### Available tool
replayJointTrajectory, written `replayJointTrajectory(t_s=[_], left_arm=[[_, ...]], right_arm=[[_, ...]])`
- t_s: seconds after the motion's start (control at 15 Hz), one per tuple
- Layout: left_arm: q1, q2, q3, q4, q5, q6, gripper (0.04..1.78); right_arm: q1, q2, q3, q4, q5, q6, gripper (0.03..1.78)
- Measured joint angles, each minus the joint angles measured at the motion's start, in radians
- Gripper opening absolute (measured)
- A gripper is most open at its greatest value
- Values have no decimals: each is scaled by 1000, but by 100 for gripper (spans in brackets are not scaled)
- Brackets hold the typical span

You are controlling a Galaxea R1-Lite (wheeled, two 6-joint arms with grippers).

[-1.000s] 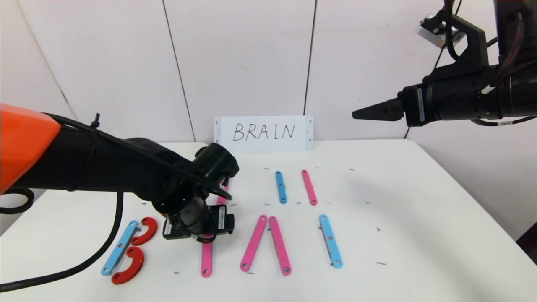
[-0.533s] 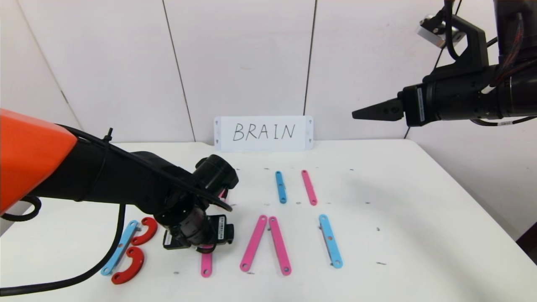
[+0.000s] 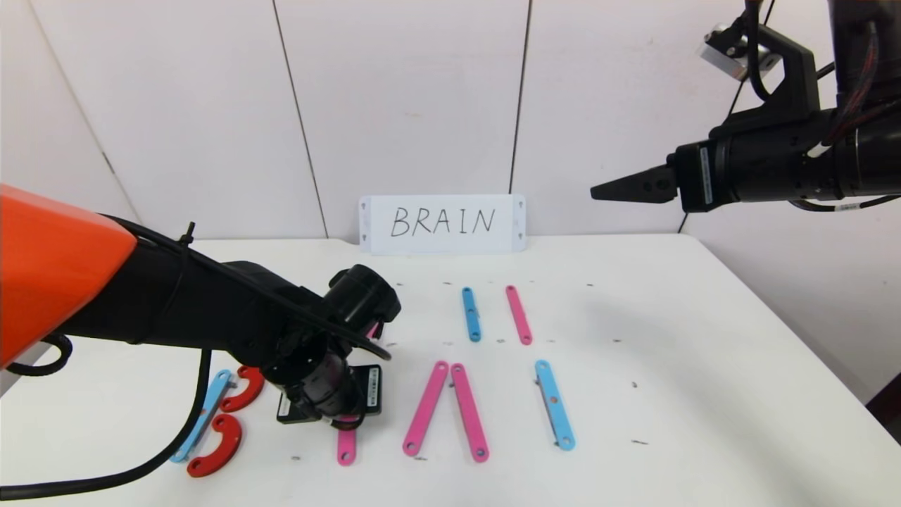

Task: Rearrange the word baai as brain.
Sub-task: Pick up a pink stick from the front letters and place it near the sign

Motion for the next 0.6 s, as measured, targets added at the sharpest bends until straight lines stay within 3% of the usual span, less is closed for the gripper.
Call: replayJointTrajectory(t_s=[0.13,0.27,0.6], left_arm=[[0,1,2,-1,-2,0,53],[0,1,4,-1,-2,0,31],[0,0,4,0,-1,0,29]], right_arm=[[0,0,0,0,0,1,174],[0,0,0,0,0,0,174],[0,0,0,0,0,0,174]])
